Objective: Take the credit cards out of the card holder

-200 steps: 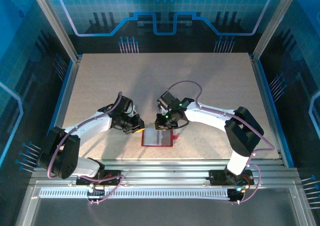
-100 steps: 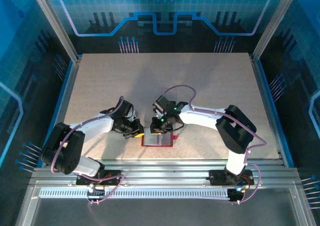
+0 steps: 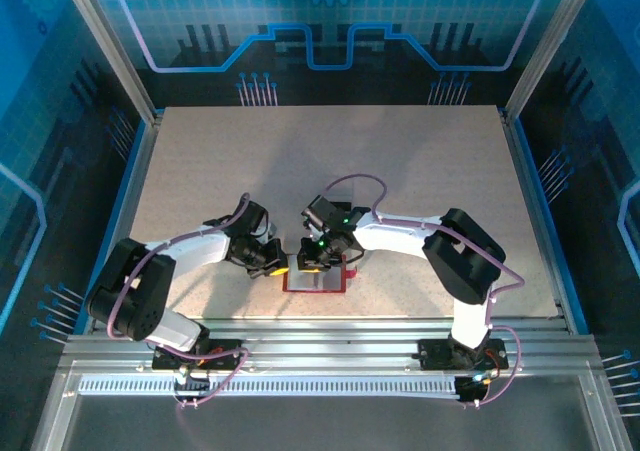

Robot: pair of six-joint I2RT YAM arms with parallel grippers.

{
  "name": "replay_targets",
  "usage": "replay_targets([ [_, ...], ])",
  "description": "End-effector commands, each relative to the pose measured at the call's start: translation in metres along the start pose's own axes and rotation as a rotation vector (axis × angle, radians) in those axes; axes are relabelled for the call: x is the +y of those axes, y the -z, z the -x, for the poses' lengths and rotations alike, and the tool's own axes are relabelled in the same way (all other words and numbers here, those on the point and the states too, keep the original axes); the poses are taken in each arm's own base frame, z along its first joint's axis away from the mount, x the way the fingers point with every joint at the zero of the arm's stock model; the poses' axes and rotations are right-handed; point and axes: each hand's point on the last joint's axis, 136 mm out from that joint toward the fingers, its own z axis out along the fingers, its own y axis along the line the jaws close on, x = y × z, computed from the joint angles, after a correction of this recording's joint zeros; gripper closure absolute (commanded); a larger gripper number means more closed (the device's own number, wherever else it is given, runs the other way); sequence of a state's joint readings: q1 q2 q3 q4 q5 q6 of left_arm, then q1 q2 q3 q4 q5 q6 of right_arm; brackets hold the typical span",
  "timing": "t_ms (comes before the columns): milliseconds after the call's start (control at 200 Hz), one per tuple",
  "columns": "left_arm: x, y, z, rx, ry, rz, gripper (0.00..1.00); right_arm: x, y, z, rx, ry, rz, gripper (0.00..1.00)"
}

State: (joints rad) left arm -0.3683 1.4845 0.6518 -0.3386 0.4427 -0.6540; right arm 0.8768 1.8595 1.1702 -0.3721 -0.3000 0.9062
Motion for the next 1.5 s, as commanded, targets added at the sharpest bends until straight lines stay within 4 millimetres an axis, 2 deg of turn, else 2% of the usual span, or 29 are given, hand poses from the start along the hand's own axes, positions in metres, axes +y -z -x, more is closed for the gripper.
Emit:
replay_targets([
  [0, 0.002, -0.003, -0.004, 0.03, 0.011, -0.011, 0.93, -0.005, -0.011, -0.01, 0.036, -0.016, -0.008, 0.84],
  [380, 0.008, -0.005, -0.006, 0.04, 0.021, 0.01, 0.94, -0.017, -0.021, -0.017, 0.063, -0.034, -0.029, 0.83],
  [1086, 0.009, -0.006, -0.005, 0.049, 0.019, 0.023, 0.94, -0.028, -0.003, -0.016, 0.011, -0.046, -0.075, 0.8],
  [1316, 0.003, -0.002, -0.002, 0.04, 0.013, 0.014, 0.94, -0.029, -0.001, -0.016, 0.002, -0.053, -0.075, 0.81],
  [1496, -0.018, 0.011, 0.0, 0.019, 0.0, -0.049, 0.91, -0.03, -0.003, -0.017, 0.005, -0.059, -0.07, 0.81],
])
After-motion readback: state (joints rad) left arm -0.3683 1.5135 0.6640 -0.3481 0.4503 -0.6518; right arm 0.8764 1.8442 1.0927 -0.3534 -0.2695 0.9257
